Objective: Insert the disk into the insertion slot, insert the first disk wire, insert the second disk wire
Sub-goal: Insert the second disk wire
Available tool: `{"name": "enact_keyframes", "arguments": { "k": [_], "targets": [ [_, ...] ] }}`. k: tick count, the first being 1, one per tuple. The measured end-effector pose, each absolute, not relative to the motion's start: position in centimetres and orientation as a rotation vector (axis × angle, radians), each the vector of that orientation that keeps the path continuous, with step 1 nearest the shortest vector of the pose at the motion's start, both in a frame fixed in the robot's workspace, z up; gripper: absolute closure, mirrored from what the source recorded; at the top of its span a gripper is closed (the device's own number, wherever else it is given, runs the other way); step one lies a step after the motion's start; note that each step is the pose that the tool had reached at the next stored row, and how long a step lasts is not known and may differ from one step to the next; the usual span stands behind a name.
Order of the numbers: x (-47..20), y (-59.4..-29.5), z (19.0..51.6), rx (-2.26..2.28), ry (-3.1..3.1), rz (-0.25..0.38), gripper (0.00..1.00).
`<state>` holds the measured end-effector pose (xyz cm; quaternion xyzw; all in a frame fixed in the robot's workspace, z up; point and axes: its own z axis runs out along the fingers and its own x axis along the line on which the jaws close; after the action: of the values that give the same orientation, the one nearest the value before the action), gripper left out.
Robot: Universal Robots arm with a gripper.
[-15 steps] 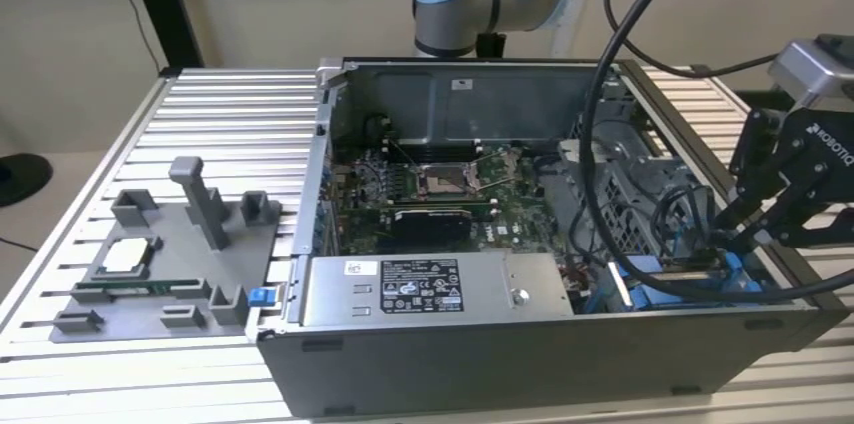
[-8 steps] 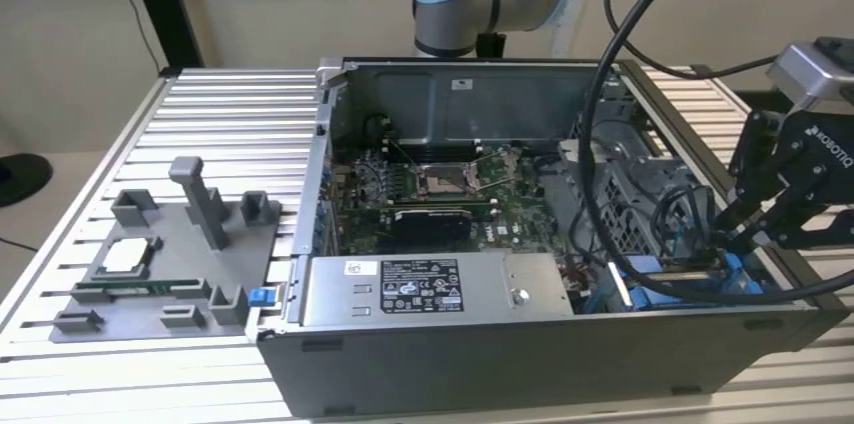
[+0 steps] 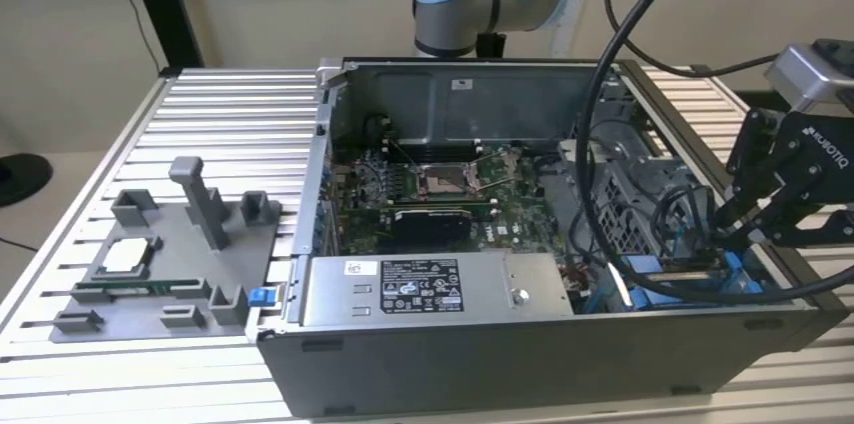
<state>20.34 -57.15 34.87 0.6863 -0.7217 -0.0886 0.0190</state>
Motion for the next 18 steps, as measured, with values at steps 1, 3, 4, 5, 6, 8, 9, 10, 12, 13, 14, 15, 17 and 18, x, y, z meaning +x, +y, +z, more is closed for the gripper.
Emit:
{"name": "enact_keyframes", "arguments": {
  "k": [1, 3, 4, 5, 6, 8, 9, 10, 12, 13, 14, 15, 17, 18],
  "targets": [
    [20.34, -57.16, 34.84, 2.13, -2.241, -0.277, 0.0],
    [20.34, -57.18, 34.78, 2.129, -2.245, -0.281, 0.0],
    [20.34, -57.19, 34.74, 2.129, -2.247, -0.283, 0.0],
    [20.34, -57.19, 34.69, 2.129, -2.249, -0.286, 0.0],
    [20.35, -57.19, 34.67, 2.129, -2.251, -0.288, 0.0],
    [20.4, -57.2, 34.62, 2.129, -2.255, -0.294, 0.0],
    [20.46, -57.23, 34.62, 2.128, -2.257, -0.295, 0.0],
    [20.52, -57.27, 34.61, 2.128, -2.257, -0.297, 0.0],
    [20.71, -57.43, 34.61, 2.126, -2.256, -0.302, 0.0],
    [20.78, -57.53, 34.61, 2.125, -2.254, -0.305, 0.0],
    [20.81, -57.62, 34.61, 2.124, -2.254, -0.308, 0.0],
    [20.81, -57.74, 34.61, 2.122, -2.253, -0.31, 0.0],
    [20.82, -57.95, 34.61, 2.121, -2.252, -0.315, 0.0],
    [20.82, -58.0, 34.61, 2.121, -2.252, -0.315, 0.0]
  ]
}}
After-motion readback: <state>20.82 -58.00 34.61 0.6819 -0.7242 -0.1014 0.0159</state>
